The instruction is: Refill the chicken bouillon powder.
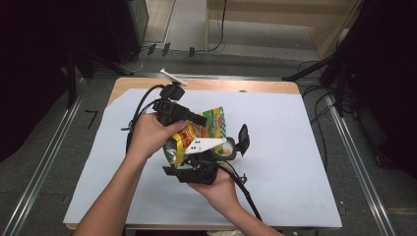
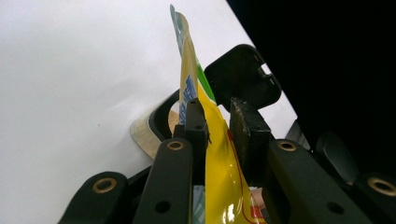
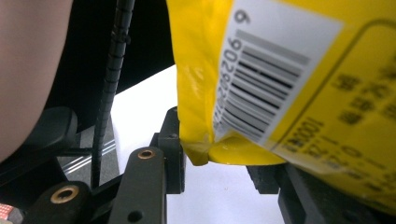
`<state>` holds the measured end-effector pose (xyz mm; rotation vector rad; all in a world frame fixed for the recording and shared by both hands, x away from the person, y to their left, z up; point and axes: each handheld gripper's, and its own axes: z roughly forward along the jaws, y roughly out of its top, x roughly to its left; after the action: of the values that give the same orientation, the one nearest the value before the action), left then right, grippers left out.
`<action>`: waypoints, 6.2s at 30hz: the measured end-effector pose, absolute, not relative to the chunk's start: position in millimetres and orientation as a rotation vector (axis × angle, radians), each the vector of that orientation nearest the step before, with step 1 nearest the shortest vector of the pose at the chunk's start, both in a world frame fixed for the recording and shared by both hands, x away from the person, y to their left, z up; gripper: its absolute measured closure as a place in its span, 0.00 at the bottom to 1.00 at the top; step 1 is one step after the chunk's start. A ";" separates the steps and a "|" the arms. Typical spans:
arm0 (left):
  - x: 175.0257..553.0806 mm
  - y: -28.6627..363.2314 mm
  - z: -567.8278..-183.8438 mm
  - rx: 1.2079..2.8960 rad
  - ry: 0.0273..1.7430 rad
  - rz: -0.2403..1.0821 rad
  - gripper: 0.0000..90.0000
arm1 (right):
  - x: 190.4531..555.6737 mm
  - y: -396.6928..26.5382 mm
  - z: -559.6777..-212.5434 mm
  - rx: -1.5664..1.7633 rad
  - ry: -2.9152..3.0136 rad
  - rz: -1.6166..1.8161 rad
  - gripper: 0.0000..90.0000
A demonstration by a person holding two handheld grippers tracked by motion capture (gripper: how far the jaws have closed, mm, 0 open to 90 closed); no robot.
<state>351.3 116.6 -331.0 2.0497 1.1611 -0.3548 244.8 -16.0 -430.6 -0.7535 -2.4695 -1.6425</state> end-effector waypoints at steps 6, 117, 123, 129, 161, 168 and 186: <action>359.1 111.6 -327.4 2.112 1.170 -0.391 0.88 | 245.2 -17.8 -429.2 -0.759 -2.454 -1.651 0.72; 348.8 94.3 -310.3 2.217 1.079 -0.231 0.90 | 245.7 -18.9 -431.5 -0.732 -2.545 -1.704 0.75; 347.3 90.5 -311.3 2.233 1.074 -0.209 0.90 | 245.9 -19.7 -436.7 -0.750 -2.548 -1.719 0.75; 348.1 91.9 -311.5 2.228 1.079 -0.210 0.90 | 245.4 -19.8 -436.3 -0.746 -2.555 -1.725 0.74; 360.9 87.7 -320.0 2.228 1.105 -0.242 0.90 | 247.0 -22.3 -432.3 -0.762 -2.533 -1.719 0.75; 361.3 86.6 -320.4 2.232 1.104 -0.247 0.90 | 247.4 -22.6 -433.2 -0.766 -2.532 -1.720 0.75; 358.6 85.4 -319.5 2.240 1.100 -0.220 0.90 | 246.1 -22.2 -432.5 -0.767 -2.534 -1.732 0.76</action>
<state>358.6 85.4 -319.5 2.2395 1.0998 -0.2200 246.1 -22.2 -432.5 -0.7668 -2.5342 -1.7318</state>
